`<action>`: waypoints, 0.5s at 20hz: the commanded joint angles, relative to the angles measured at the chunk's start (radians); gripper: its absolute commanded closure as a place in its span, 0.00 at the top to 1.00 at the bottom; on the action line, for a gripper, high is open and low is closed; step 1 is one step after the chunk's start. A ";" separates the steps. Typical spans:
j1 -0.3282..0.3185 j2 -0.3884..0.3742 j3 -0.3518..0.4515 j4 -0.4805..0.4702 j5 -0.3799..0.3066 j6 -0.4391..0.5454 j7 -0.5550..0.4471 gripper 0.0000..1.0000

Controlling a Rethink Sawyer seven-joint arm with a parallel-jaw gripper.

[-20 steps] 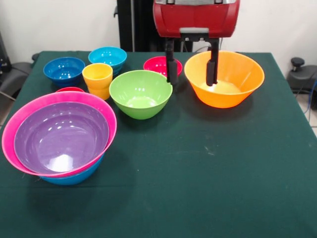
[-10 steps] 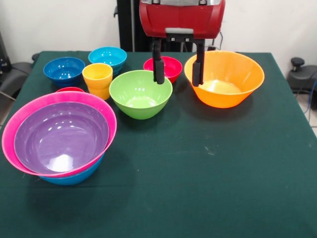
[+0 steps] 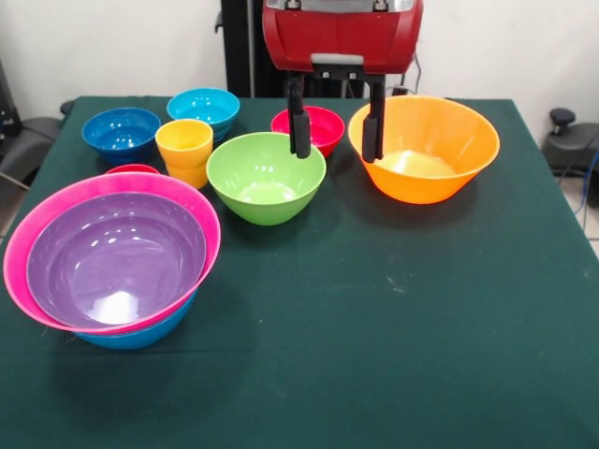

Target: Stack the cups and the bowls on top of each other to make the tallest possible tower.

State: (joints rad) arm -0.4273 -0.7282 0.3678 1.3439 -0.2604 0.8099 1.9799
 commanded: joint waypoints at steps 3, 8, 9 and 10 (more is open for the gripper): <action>0.007 0.086 -0.022 0.125 -0.019 -0.058 0.054 1.00; -0.002 0.119 -0.014 0.122 -0.026 -0.088 0.036 1.00; -0.004 0.127 -0.012 0.124 -0.025 -0.096 0.034 1.00; -0.007 0.132 -0.011 0.129 -0.026 -0.108 0.035 1.00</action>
State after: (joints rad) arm -0.4279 -0.6997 0.3663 1.3638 -0.2602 0.7780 1.9799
